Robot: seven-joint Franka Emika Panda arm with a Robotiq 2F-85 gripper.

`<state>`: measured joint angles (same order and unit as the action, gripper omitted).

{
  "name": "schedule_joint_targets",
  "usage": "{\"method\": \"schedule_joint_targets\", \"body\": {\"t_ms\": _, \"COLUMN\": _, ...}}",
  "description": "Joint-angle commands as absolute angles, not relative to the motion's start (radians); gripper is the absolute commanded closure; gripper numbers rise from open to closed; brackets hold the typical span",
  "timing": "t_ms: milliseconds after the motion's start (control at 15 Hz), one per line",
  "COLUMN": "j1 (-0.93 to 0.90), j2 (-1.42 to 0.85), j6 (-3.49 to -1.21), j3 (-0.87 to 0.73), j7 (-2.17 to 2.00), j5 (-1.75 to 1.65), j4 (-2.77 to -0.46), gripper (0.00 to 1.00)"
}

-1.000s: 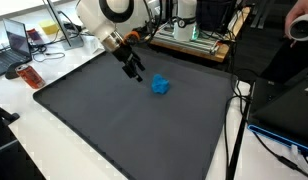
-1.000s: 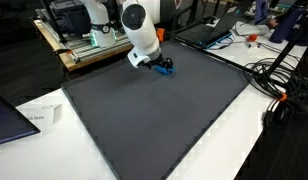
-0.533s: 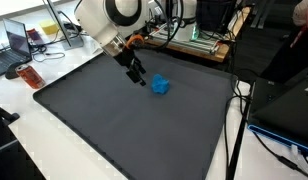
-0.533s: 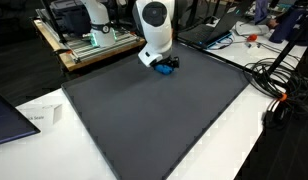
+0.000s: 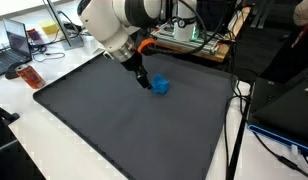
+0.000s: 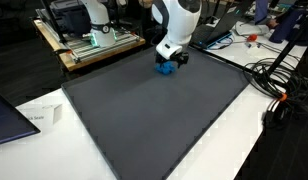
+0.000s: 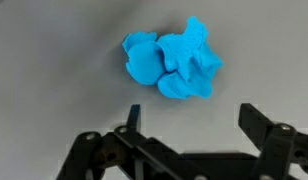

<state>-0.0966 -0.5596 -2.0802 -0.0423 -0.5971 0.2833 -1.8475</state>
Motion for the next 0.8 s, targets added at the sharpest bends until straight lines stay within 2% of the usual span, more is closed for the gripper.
{"method": "schedule_joint_targets", "body": {"t_ms": 0, "j1": -0.144, "j2": -0.606, "j6": -2.008, "j3": -0.047, "j7": -0.599, "j5": 0.156, "j4": -1.752, "gripper": 0.0}}
{"method": "schedule_joint_targets", "body": {"t_ms": 733, "j1": -0.266, "j2": -0.687, "j6": -1.959, "j3": -0.049, "j7": -0.537, "j5": -0.139, "j4": -1.625, "gripper": 0.0}}
